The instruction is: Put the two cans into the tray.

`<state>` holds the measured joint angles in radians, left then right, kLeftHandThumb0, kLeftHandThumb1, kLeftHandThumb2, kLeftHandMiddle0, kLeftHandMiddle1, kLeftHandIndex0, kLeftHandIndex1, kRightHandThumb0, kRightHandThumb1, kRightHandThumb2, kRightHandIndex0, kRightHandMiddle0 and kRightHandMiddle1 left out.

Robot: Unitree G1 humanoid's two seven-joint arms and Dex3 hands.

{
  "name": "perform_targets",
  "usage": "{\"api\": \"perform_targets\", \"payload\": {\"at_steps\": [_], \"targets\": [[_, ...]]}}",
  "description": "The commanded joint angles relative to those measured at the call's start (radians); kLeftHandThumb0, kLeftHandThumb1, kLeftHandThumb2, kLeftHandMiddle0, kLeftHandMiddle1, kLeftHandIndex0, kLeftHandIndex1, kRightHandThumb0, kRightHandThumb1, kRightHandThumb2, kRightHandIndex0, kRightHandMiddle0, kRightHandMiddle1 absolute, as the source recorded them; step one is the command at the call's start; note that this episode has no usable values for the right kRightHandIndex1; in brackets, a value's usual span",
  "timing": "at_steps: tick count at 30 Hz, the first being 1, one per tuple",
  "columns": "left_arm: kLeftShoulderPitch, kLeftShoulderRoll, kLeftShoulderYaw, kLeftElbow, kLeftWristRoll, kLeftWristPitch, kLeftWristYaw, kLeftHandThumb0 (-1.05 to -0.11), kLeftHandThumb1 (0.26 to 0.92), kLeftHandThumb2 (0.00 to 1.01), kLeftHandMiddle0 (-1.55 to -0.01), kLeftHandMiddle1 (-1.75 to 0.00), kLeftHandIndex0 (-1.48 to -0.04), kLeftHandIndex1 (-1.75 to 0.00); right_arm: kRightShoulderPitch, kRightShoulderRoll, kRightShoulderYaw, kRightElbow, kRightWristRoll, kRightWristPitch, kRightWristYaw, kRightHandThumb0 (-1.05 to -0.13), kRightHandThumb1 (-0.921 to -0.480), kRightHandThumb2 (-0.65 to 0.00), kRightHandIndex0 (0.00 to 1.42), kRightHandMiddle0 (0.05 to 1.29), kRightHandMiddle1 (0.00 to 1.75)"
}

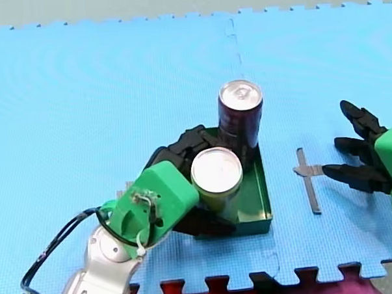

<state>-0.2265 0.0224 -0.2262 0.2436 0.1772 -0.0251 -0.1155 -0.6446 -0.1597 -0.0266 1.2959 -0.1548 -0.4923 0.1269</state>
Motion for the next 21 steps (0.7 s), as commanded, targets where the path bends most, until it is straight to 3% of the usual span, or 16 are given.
{"api": "perform_targets", "payload": {"at_steps": [1, 11, 12, 13, 15, 16, 17, 19, 21], "targets": [[-0.001, 0.004, -0.001, 0.012, 0.007, -0.003, 0.006, -0.241, 0.692, 0.2, -0.93, -1.75, -0.6, -1.75, 0.006, -0.005, -0.003, 0.003, 0.005, 0.005, 0.002, -0.95, -0.856, 0.0, 0.25, 0.13, 0.0], [-0.006, -0.001, 0.004, 0.031, 0.01, -0.03, 0.025, -0.254, 0.686, 0.21, -0.93, -1.75, -0.59, -1.75, 0.007, -0.007, -0.005, 0.008, 0.007, 0.003, 0.004, -0.966, -0.86, -0.001, 0.25, 0.13, 0.0], [-0.007, 0.002, 0.003, 0.034, 0.014, -0.037, 0.027, -0.314, 0.713, 0.17, -0.85, -1.75, -0.54, -1.75, 0.007, -0.007, -0.005, 0.007, 0.007, 0.002, 0.004, -0.967, -0.861, -0.002, 0.25, 0.13, 0.0], [-0.008, 0.006, 0.001, 0.036, 0.018, -0.041, 0.027, -0.511, 0.727, 0.09, -0.76, -1.54, -0.59, -1.35, 0.008, -0.007, -0.006, 0.007, 0.008, 0.002, 0.004, -0.968, -0.862, -0.002, 0.25, 0.13, 0.0], [-0.005, 0.012, 0.001, 0.022, 0.018, -0.029, 0.017, -0.707, 0.756, 0.03, -0.76, -1.21, -0.7, -0.76, 0.007, -0.007, -0.006, 0.007, 0.008, 0.002, 0.005, -0.969, -0.863, -0.002, 0.25, 0.13, 0.0], [-0.001, 0.014, 0.004, 0.007, 0.009, -0.014, 0.004, -0.873, 0.796, 0.01, -0.76, -0.8, -0.67, -0.35, 0.007, -0.007, -0.005, 0.007, 0.007, 0.002, 0.005, -0.969, -0.863, -0.002, 0.25, 0.13, 0.0], [0.006, 0.016, 0.006, -0.013, -0.001, 0.007, -0.012, -0.931, 0.811, 0.01, -0.8, -0.55, -0.65, -0.18, 0.007, -0.008, -0.005, 0.006, 0.007, 0.002, 0.005, -0.969, -0.864, -0.002, 0.25, 0.13, 0.0], [0.018, 0.022, 0.005, -0.051, -0.01, 0.045, -0.036, -0.988, 0.824, 0.0, -0.78, -0.22, -0.54, -0.04, 0.008, -0.008, -0.004, 0.005, 0.007, 0.001, 0.005, -0.97, -0.865, -0.002, 0.25, 0.13, 0.0], [0.024, 0.03, 0.0, -0.085, -0.01, 0.081, -0.055, -1.002, 0.826, 0.0, -0.66, -0.08, -0.45, -0.01, 0.008, -0.008, -0.003, 0.005, 0.006, 0.0, 0.005, -0.97, -0.866, -0.002, 0.25, 0.14, 0.0]]}}
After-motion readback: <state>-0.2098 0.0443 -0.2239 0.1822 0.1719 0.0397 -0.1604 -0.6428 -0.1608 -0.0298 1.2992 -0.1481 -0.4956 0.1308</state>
